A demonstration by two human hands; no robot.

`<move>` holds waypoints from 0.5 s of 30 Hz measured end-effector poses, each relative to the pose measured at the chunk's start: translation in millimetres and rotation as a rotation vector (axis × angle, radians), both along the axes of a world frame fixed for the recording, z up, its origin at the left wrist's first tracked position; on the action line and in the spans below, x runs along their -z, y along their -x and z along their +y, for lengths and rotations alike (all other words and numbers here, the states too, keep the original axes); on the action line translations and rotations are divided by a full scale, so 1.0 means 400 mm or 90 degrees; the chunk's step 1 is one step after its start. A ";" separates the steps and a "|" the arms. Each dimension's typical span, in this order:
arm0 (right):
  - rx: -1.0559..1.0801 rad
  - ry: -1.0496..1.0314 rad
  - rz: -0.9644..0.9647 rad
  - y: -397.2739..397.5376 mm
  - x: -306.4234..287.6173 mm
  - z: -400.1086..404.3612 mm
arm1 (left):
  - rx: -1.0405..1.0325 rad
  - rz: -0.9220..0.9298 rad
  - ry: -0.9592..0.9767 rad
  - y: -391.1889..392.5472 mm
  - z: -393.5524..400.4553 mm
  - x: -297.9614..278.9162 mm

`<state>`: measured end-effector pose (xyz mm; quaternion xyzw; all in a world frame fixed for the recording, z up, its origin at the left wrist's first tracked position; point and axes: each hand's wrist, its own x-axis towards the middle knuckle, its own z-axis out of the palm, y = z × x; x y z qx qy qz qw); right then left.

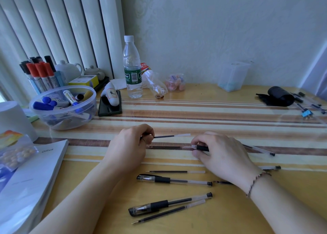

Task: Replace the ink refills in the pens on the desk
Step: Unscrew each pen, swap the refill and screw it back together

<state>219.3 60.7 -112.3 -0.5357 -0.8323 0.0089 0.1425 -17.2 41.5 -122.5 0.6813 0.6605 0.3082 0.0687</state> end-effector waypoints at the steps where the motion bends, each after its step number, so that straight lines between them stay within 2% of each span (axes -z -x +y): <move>1: -0.001 -0.001 0.001 0.000 0.000 0.000 | 0.001 -0.001 0.000 0.000 0.000 0.000; 11: -0.010 -0.030 0.105 -0.016 -0.018 0.007 | 0.025 -0.039 -0.005 -0.007 -0.004 -0.003; 15: -0.055 -0.048 0.195 -0.015 -0.014 0.005 | 0.038 -0.059 0.000 -0.015 -0.008 -0.007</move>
